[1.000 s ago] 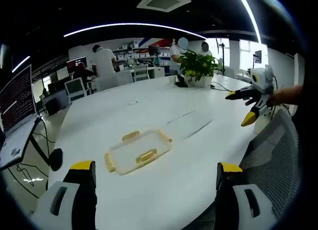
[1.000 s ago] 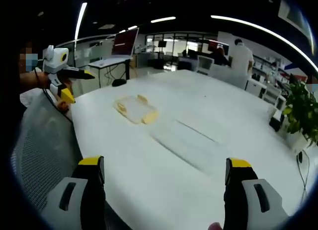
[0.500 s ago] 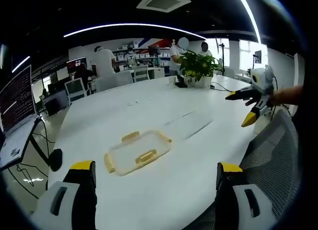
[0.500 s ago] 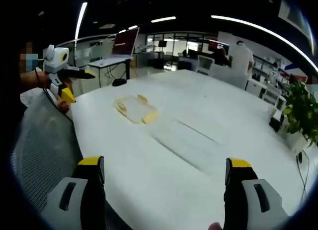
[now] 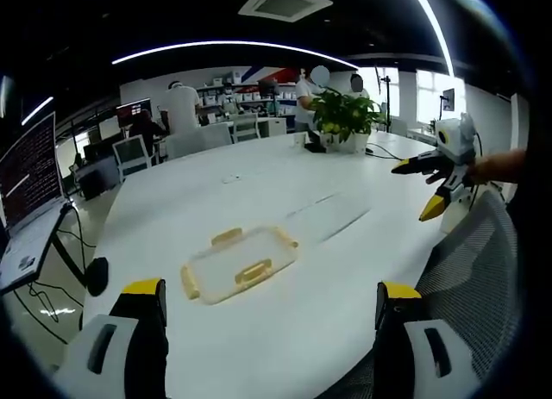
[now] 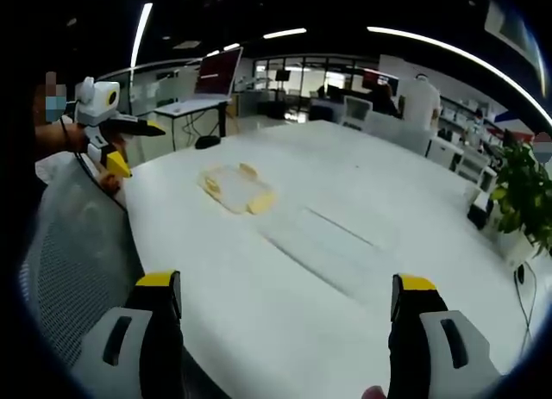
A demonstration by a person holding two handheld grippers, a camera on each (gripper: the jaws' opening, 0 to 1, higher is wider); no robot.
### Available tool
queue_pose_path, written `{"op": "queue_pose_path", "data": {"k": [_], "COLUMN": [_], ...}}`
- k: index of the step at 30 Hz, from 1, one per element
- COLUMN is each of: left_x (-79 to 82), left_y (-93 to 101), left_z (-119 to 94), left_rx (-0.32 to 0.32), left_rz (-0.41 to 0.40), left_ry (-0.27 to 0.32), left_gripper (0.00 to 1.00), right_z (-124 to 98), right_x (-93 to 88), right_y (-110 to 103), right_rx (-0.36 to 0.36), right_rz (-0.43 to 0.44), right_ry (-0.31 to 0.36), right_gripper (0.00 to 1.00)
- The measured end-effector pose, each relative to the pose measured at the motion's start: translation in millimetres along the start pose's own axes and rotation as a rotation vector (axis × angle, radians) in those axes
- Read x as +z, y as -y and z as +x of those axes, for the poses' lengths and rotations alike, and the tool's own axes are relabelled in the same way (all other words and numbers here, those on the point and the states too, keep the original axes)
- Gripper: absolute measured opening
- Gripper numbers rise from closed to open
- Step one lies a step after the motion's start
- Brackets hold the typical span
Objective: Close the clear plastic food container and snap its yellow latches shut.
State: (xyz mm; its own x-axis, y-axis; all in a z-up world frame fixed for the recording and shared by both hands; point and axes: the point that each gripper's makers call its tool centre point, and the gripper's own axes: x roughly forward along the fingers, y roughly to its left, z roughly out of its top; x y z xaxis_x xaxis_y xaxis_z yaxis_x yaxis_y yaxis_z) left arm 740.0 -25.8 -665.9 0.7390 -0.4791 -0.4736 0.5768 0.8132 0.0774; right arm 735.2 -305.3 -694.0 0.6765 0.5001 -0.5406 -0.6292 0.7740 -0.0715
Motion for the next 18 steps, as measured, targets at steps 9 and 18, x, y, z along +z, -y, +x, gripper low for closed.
{"op": "queue_pose_path", "data": {"k": [9, 18], "left_x": [-0.2, -0.6], "left_y": [-2.7, -1.6], "left_z": [-1.1, 0.1], "left_rx": [-0.002, -0.003], "left_rz": [0.003, -0.002], "left_ry": [-0.002, -0.005], "left_gripper": [0.99, 0.99], "right_z": [-0.6, -0.5], "right_x": [1.0, 0.8], "right_y": [0.7, 1.6], "right_rx": [-0.001, 0.000], "right_rz": [-0.005, -0.003], "right_ry": [-0.002, -0.005], "right_gripper": [0.99, 0.99]}}
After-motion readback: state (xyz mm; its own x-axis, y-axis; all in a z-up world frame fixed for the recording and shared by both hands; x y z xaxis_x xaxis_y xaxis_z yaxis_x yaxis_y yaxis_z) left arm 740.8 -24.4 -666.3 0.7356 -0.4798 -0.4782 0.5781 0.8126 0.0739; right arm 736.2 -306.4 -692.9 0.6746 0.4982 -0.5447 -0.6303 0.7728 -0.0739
